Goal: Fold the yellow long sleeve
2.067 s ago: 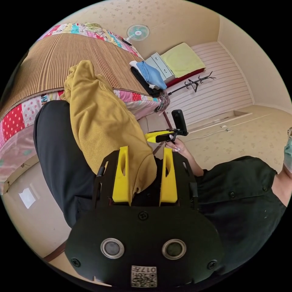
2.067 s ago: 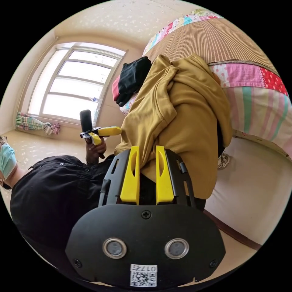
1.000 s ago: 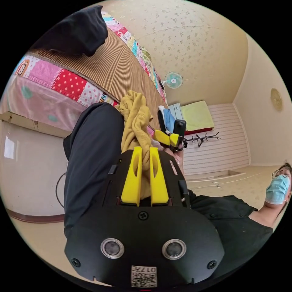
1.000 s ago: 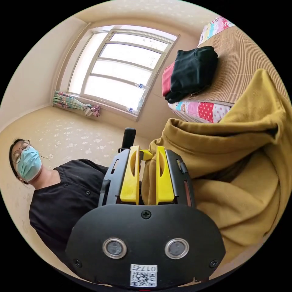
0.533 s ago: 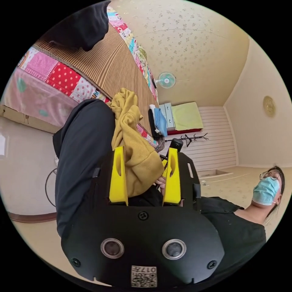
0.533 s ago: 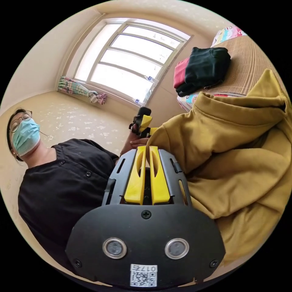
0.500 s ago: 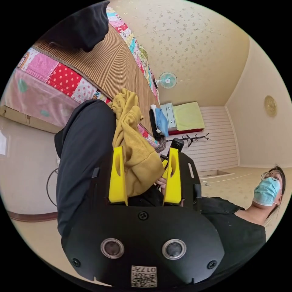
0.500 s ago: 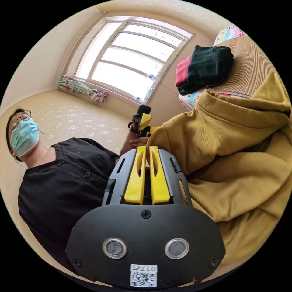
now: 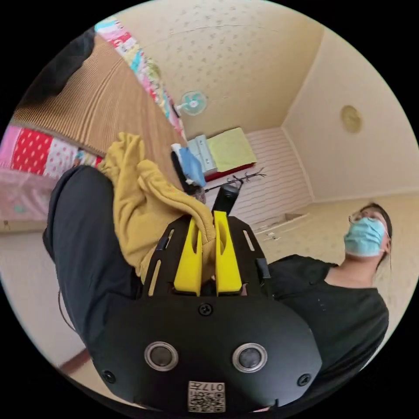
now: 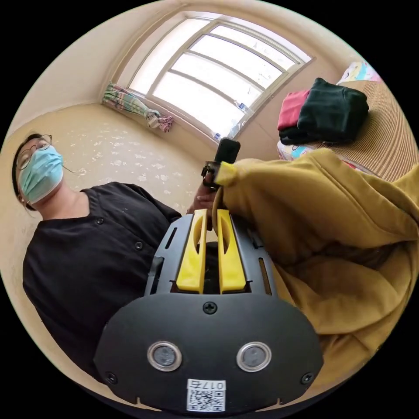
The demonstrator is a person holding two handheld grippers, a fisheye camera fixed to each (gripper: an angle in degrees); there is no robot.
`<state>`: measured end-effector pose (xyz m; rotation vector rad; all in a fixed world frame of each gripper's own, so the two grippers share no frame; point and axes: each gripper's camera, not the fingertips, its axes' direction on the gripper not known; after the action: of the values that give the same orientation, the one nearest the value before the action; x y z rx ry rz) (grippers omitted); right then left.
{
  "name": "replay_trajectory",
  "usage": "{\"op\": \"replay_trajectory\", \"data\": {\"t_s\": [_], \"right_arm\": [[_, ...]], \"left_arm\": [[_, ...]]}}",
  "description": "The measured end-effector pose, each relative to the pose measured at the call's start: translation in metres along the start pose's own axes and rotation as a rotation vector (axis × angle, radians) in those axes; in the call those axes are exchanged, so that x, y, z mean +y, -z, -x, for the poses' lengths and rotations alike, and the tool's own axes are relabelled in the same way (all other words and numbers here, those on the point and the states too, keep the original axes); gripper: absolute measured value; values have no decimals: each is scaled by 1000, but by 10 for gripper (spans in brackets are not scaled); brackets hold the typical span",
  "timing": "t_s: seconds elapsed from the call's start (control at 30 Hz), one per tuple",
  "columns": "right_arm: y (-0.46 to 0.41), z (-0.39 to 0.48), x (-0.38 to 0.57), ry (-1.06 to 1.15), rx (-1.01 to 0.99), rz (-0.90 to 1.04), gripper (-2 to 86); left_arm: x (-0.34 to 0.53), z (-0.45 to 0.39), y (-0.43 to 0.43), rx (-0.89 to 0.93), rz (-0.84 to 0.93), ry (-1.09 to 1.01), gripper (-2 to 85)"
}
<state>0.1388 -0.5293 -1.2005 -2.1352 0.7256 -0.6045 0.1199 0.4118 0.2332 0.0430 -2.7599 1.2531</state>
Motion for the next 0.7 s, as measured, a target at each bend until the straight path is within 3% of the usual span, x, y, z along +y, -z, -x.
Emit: {"op": "replay_trajectory", "data": {"t_s": [0.13,0.3,0.4,0.53,0.7], "right_arm": [[47,39,37,44,64,-233,12],[68,86,80,56,267,-415,14],[54,108,96,51,439,-454,24],[11,114,101,45,562,-456,64],[-67,106,84,174,484,-314,156]], "left_arm": [[-20,-73,23,338,-12,-400,48],[-36,-173,49,528,7,-802,43],[-23,-222,63,701,-83,-1024,39],[-21,-256,61,1067,-130,-1092,34],[-6,-274,51,1207,-179,-1058,34]]}}
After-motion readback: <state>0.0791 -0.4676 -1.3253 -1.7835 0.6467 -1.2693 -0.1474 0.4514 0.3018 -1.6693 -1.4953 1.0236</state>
